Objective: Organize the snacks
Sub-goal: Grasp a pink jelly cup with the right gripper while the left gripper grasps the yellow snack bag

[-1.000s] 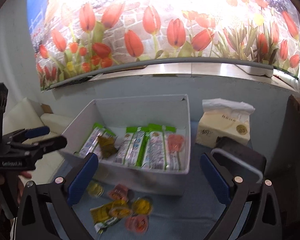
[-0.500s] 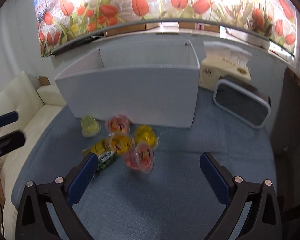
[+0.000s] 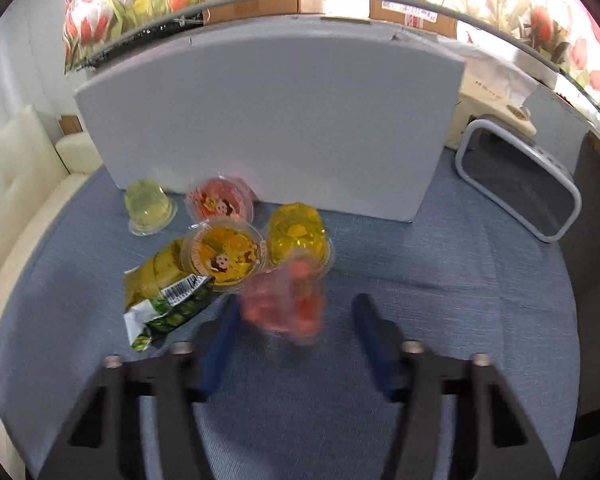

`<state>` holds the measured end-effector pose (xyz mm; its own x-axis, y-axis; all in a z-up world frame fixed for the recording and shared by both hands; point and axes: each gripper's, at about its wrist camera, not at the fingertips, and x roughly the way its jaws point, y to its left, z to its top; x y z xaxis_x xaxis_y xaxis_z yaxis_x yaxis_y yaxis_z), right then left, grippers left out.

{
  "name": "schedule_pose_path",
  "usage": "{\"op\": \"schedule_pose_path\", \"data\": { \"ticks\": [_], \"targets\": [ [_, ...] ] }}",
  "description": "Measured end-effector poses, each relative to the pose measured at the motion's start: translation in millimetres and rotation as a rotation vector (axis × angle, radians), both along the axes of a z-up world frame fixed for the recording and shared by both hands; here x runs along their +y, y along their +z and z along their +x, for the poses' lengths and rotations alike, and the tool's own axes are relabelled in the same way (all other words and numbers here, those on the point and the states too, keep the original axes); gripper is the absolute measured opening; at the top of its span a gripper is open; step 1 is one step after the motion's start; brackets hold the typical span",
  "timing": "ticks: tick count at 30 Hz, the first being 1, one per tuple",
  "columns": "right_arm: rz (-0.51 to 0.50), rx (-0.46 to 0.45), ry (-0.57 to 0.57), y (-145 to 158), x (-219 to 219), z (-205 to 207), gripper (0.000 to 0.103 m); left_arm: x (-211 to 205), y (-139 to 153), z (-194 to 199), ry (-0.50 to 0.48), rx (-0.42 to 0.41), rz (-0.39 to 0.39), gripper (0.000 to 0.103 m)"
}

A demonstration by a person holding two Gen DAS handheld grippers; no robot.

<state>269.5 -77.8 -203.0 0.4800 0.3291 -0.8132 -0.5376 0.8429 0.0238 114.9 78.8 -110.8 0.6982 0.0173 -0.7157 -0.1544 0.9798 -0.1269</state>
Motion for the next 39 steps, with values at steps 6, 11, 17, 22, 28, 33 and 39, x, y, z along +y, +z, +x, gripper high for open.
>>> {"op": "schedule_pose_path", "data": {
  "ticks": [6,11,17,22,28,33,39],
  "targets": [
    [0.051,0.007,0.02,3,-5,-4,0.042,1,-8,7,-0.022,0.011,-0.022,0.103],
    [0.088,0.013,0.024,12,-22,-16,0.038,-11,-17,25,-0.078,0.022,-0.023,0.103],
    [0.101,0.006,0.035,21,-45,-40,0.035,-28,-33,60,-0.097,0.064,0.03,0.103],
    [0.148,0.01,0.02,32,-65,-56,0.034,-39,-50,88,-0.115,0.111,0.045,0.103],
    [0.208,0.017,0.023,42,-86,-68,0.034,-47,-69,112,-0.144,0.154,0.042,0.1],
    [0.233,0.03,0.022,46,-95,-78,0.034,-51,-79,123,-0.151,0.17,0.079,0.082],
    [0.238,0.022,0.035,49,-97,-88,0.033,-51,-73,131,-0.171,0.164,0.066,0.061]
  ]
}}
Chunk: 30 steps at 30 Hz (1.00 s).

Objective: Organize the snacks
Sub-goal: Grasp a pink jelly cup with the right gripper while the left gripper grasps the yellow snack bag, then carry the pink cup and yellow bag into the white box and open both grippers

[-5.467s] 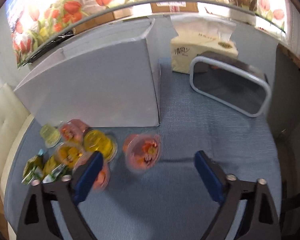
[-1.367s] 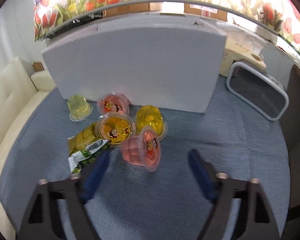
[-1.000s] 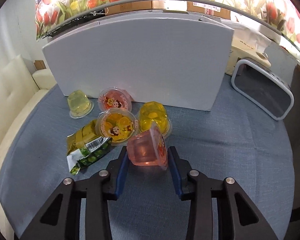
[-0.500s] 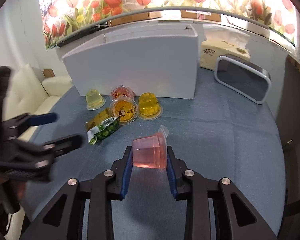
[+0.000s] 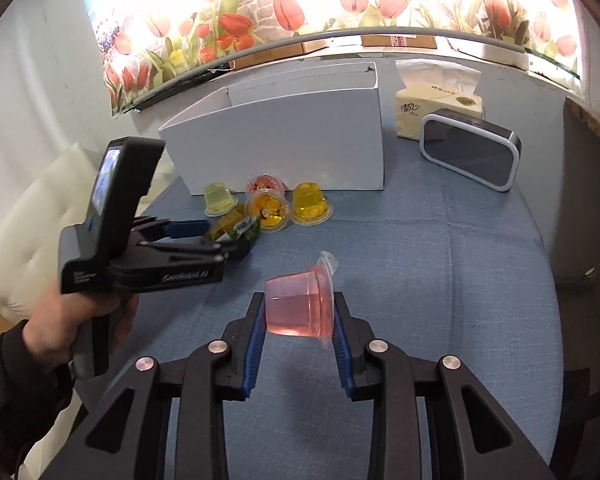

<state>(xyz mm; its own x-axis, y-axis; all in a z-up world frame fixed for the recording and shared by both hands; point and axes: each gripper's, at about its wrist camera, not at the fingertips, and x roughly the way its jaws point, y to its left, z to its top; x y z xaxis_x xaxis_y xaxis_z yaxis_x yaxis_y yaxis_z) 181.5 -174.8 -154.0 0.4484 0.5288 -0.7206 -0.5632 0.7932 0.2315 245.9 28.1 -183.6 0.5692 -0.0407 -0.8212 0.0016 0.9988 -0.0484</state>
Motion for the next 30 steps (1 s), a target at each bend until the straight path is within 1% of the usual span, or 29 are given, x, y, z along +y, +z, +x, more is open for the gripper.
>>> {"op": "schedule_pose_path", "data": {
  "ticks": [4,8,13,17,18,21,22,24,26,29,30],
  "targets": [
    [0.006,0.002,0.006,-2,1,-3,0.033,6,3,-4,-0.006,-0.009,-0.046,0.056],
    [0.007,0.006,0.012,-4,2,-1,0.033,7,12,-22,-0.016,-0.034,-0.061,0.055],
    [0.031,0.005,0.013,1,5,3,0.033,8,38,-52,-0.024,-0.094,-0.097,0.055],
    [0.046,-0.01,0.024,11,12,12,0.033,17,66,-61,-0.009,-0.155,-0.138,0.055],
    [0.05,-0.013,0.025,14,14,14,0.033,21,72,-61,-0.003,-0.167,-0.155,0.055],
    [0.093,-0.015,0.024,27,20,27,0.033,36,102,-57,0.021,-0.222,-0.222,0.055],
    [0.101,-0.021,0.027,32,23,34,0.033,37,109,-53,0.024,-0.239,-0.222,0.055],
    [0.094,-0.056,0.022,44,30,46,0.033,39,125,-44,0.03,-0.272,-0.188,0.055],
    [0.113,-0.072,0.02,59,38,64,0.033,45,141,-32,0.026,-0.294,-0.2,0.055],
    [0.134,-0.097,0.014,78,50,89,0.033,54,159,-13,0.037,-0.319,-0.172,0.055],
    [0.15,-0.102,0.016,85,56,101,0.033,57,164,-5,0.039,-0.323,-0.176,0.055]
  ]
}}
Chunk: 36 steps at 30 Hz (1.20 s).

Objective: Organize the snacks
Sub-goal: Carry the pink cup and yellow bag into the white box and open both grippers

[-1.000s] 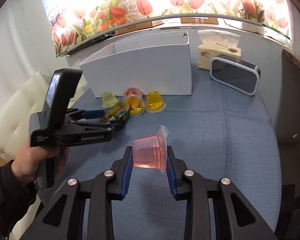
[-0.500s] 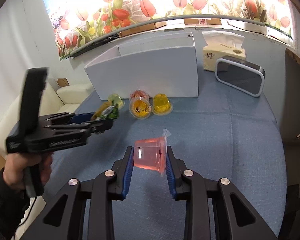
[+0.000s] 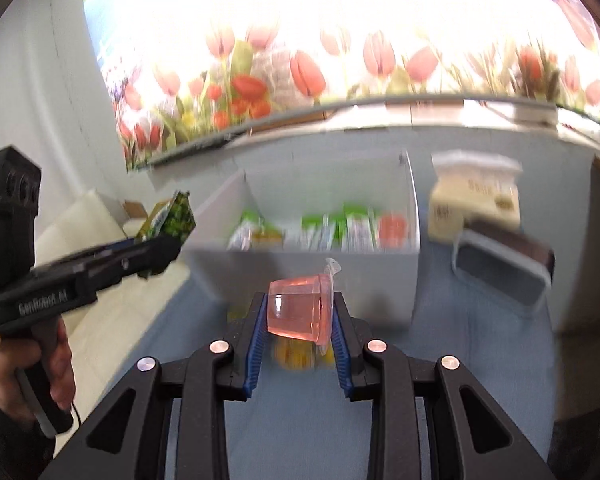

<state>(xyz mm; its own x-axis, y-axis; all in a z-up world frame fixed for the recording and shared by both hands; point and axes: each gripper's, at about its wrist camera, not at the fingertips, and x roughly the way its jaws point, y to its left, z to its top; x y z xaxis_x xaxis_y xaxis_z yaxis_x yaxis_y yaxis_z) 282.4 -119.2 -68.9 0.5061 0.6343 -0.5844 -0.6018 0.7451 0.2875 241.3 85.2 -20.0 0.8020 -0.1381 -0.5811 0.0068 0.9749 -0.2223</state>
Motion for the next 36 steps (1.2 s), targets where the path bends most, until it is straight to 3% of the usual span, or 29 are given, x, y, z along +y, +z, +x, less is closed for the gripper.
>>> {"op": "schedule_pose_path", "data": {
  "ticks": [5,10,17,18,19,20,21,22,36],
  "targets": [
    [-0.008,0.01,0.006,10,30,50,0.033,18,7,46,0.02,0.026,-0.004,0.055],
    [-0.065,0.045,0.01,-6,55,85,0.033,32,-12,79,0.03,0.089,0.026,0.055],
    [-0.115,0.08,-0.03,-25,58,107,0.033,43,-39,88,0.057,0.147,0.049,0.062],
    [-0.124,0.079,-0.042,-26,57,109,0.036,45,-43,90,0.061,0.162,0.048,0.064],
    [-0.136,0.085,-0.056,-28,57,111,0.052,45,-44,89,0.067,0.159,0.056,0.074],
    [-0.132,0.096,-0.062,-30,55,114,0.063,44,-46,88,0.067,0.156,0.064,0.093],
    [-0.114,0.095,-0.068,-29,52,115,0.081,45,-47,87,0.065,0.153,0.061,0.1],
    [-0.099,0.094,-0.074,-29,50,115,0.091,45,-48,86,0.059,0.145,0.05,0.103],
    [-0.097,0.056,-0.077,-17,47,98,0.091,45,-40,74,0.076,0.149,0.066,0.103]
  ]
}}
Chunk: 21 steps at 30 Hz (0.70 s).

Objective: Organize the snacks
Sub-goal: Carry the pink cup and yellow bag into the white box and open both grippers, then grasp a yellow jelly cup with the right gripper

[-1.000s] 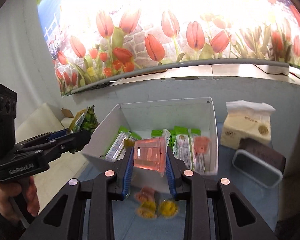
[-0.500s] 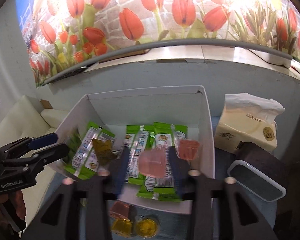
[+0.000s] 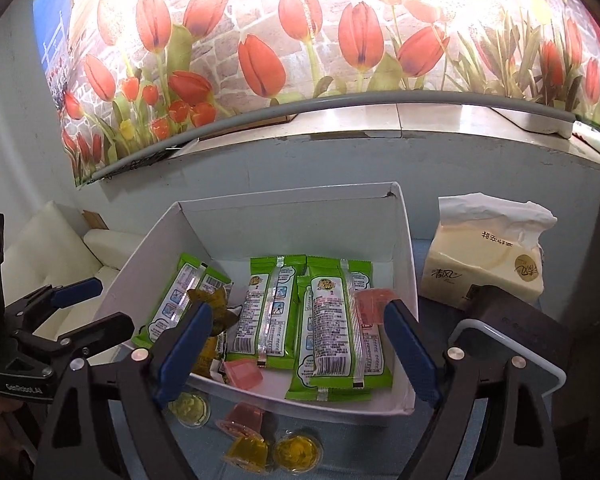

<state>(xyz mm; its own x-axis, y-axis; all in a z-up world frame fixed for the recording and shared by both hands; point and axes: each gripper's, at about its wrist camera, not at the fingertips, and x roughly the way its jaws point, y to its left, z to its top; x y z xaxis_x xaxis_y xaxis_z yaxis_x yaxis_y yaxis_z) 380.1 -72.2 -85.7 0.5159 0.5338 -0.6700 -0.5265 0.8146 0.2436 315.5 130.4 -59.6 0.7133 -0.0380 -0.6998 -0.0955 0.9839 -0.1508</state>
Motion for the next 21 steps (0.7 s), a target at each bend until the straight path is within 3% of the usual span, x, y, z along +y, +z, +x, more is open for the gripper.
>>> {"op": "schedule_pose_path", "data": {
  "ticks": [8,12,21],
  "targets": [
    [0.036,-0.027,-0.002,10,-22,-37,0.092,-8,11,-36,-0.007,-0.039,-0.014,0.103],
    [0.065,-0.051,0.024,11,-35,-68,0.102,-17,14,-66,-0.019,-0.068,-0.011,0.103],
    [-0.037,-0.05,0.024,-15,-49,-119,0.103,-33,14,-125,-0.037,-0.105,-0.048,0.103]
  ]
}}
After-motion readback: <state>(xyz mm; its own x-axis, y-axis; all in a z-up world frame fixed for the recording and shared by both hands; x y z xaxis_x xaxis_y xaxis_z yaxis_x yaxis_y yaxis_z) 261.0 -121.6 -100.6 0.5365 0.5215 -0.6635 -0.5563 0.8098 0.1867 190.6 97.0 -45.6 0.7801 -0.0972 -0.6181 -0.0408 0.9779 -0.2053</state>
